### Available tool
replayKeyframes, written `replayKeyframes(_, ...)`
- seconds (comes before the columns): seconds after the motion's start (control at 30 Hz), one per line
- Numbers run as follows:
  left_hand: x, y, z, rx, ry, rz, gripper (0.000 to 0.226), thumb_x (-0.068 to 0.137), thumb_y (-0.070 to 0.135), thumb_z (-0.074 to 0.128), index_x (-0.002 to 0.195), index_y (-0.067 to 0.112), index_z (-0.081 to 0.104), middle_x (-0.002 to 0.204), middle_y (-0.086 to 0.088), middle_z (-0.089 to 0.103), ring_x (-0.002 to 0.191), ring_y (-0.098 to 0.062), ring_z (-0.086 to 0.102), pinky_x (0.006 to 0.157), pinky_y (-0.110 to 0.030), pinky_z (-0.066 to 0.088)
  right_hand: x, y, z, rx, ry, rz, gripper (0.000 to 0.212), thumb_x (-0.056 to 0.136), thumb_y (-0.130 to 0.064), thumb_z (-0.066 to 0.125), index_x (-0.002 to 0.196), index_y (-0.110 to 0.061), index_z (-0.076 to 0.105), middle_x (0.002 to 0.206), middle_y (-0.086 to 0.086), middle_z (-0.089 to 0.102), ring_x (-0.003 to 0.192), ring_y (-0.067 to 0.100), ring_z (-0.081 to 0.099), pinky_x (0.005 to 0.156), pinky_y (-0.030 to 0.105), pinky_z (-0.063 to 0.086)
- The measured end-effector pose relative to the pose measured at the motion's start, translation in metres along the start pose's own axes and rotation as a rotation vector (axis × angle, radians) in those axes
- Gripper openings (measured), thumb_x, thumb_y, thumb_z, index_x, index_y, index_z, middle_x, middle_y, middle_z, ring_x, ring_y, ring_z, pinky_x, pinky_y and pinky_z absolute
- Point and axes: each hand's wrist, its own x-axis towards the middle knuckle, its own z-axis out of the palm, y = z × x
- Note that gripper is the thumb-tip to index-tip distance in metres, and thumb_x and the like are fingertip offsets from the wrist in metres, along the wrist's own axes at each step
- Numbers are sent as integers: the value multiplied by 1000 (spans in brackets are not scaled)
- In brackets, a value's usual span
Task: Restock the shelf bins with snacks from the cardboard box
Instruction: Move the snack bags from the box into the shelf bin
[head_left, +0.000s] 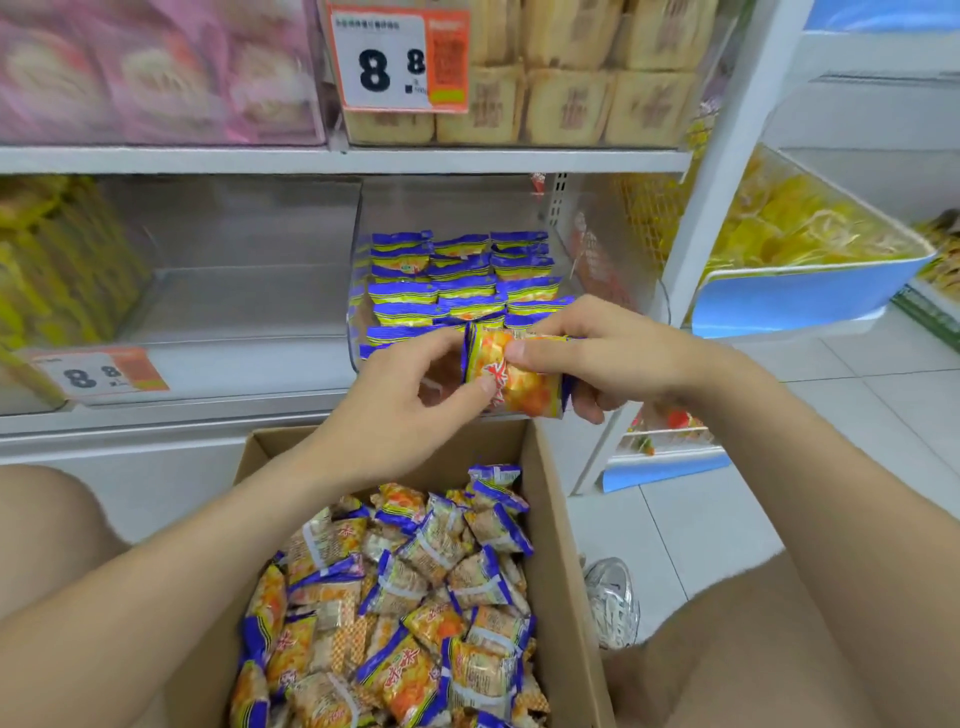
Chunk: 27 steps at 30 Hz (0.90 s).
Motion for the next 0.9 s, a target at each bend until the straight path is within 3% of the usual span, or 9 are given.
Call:
replayKeyframes(0.1, 4, -3, 7, -167, -11, -123, 23, 102, 38, 66, 120, 24, 69, 104, 4, 77, 94, -16, 74, 77, -34, 60, 1, 2, -5, -19, -43, 53, 44, 99, -62, 57, 90, -23, 75, 78, 1, 74, 63, 24, 70, 54, 32, 45)
replayKeyframes(0.27, 10, -6, 7, -117, 71, -143, 29, 98, 53, 66, 116, 30, 69, 92, 4, 74, 86, -18, 71, 75, -45, 62, 11, 13, -12, -106, 48, -50, 41, 83, -45, 87, 117, -28, 73, 105, -7, 76, 94, 10, 73, 90, 44, 60)
replayKeyframes(0.37, 17, -1, 4, -97, 97, -77, 17, 97, 46, 70, 110, 34, 73, 90, 4, 72, 83, -19, 68, 73, -48, 59, 22, 15, -5, -231, 108, -196, 54, 82, -65, 79, 122, -32, 66, 104, -7, 70, 94, 13, 67, 86, 47, 58)
replayKeyframes(0.5, 20, 3, 6, -1, 200, -65, 24, 102, 41, 62, 123, 31, 68, 106, 16, 72, 101, -5, 66, 78, -23, 54, 29, 21, -16, -145, 308, -232, 39, 80, -57, 78, 105, -30, 66, 91, -4, 73, 83, 18, 71, 79, 50, 59)
replayKeyframes(0.57, 19, -3, 6, 208, 146, -22, 37, 103, 45, 58, 136, 29, 62, 127, 17, 66, 119, -1, 58, 95, -17, 48, 29, 29, -28, -156, 497, -155, 38, 76, -54, 80, 103, -35, 61, 95, -7, 72, 80, 19, 71, 79, 48, 60)
replayKeyframes(0.6, 18, -8, 7, 375, 81, 25, 43, 102, 48, 56, 141, 32, 58, 139, 16, 60, 130, -6, 51, 107, -27, 44, 28, 33, -34, -220, 550, -116, 36, 79, -49, 81, 103, -36, 58, 99, -9, 70, 80, 20, 69, 82, 47, 59)
replayKeyframes(0.67, 14, -18, 6, 649, -48, 84, 54, 97, 53, 50, 148, 36, 49, 158, 12, 45, 147, -16, 36, 121, -48, 29, 28, 40, -41, -342, 507, -43, 32, 85, -36, 82, 108, -38, 58, 108, -8, 68, 83, 19, 66, 86, 42, 55)
replayKeyframes(0.77, 11, -27, 8, 762, -198, 35, 61, 98, 52, 50, 156, 39, 33, 169, 10, 26, 158, -23, 18, 126, -57, 15, 32, 46, -36, -432, 289, 64, 32, 90, -28, 81, 118, -33, 66, 125, -1, 63, 78, -1, 55, 80, 27, 43)
replayKeyframes(0.9, 9, -29, 9, 797, -191, 42, 58, 103, 44, 47, 158, 38, 28, 170, 10, 25, 159, -24, 16, 126, -58, 15, 49, 50, -18, -445, 229, 216, 35, 89, -35, 81, 123, -34, 71, 137, 8, 58, 124, 24, 56, 96, 32, 43)
